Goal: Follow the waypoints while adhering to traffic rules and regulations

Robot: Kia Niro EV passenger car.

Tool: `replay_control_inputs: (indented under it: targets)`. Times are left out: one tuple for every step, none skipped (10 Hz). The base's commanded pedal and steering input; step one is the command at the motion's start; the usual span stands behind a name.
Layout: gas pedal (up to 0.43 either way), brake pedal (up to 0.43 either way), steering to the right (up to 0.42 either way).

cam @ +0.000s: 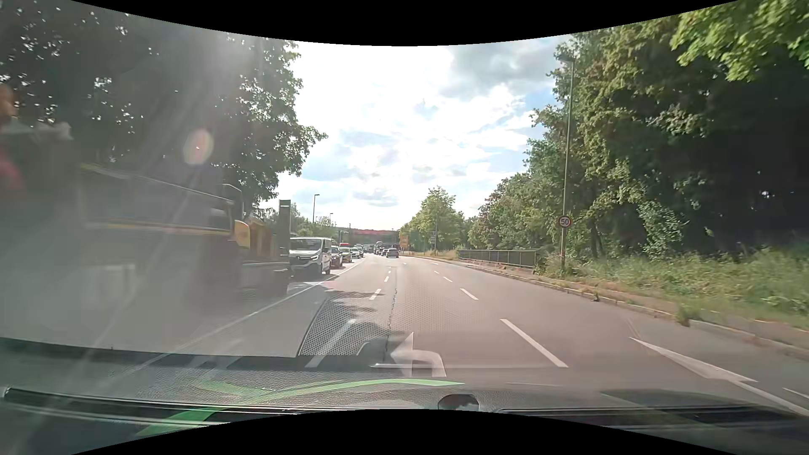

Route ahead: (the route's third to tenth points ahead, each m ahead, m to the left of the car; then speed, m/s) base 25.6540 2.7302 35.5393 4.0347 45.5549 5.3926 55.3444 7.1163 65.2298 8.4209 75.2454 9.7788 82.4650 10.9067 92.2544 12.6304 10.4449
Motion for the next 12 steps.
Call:
replay_control_inputs:
  targets:
    - [0.087,0.0,-0.011]
    - [0.087,0.0,-0.011]
    - [0.087,0.0,-0.011]
    - [0.079,0.0,-0.011]
    - [0.079,0.0,-0.011]
    - [0.079,0.0,-0.012]
    - [0.087,0.0,-0.012]
    - [0.087,0.0,-0.011]
    - [0.087,0.0,-0.012]
    - [0.087,0.0,-0.012]
    - [0.098,0.0,-0.012]
    - [0.098,0.0,-0.011]
